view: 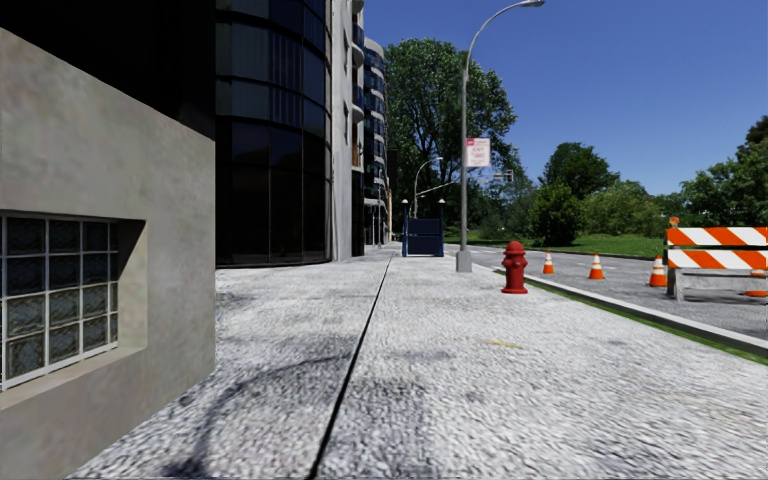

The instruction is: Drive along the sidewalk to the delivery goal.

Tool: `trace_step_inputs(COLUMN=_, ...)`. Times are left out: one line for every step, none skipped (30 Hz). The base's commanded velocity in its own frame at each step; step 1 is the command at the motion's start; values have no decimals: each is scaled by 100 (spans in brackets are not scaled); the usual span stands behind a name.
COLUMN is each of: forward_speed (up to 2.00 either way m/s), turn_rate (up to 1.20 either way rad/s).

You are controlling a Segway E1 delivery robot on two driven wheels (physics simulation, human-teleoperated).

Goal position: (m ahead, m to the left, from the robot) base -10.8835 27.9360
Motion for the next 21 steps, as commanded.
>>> trace_step_inputs(forward_speed=200, turn_rate=0)
trace_step_inputs(forward_speed=200, turn_rate=0)
trace_step_inputs(forward_speed=200, turn_rate=0)
trace_step_inputs(forward_speed=200, turn_rate=0)
trace_step_inputs(forward_speed=200, turn_rate=0)
trace_step_inputs(forward_speed=200, turn_rate=0)
trace_step_inputs(forward_speed=200, turn_rate=0)
trace_step_inputs(forward_speed=200, turn_rate=0)
trace_step_inputs(forward_speed=200, turn_rate=0)
trace_step_inputs(forward_speed=200, turn_rate=0)
trace_step_inputs(forward_speed=200, turn_rate=0)
trace_step_inputs(forward_speed=200, turn_rate=0)
trace_step_inputs(forward_speed=200, turn_rate=0)
trace_step_inputs(forward_speed=200, turn_rate=0)
trace_step_inputs(forward_speed=200, turn_rate=0)
trace_step_inputs(forward_speed=200, turn_rate=0)
trace_step_inputs(forward_speed=200, turn_rate=0)
trace_step_inputs(forward_speed=200, turn_rate=0)
trace_step_inputs(forward_speed=200, turn_rate=0)
trace_step_inputs(forward_speed=200, turn_rate=0)
trace_step_inputs(forward_speed=200, turn_rate=0)
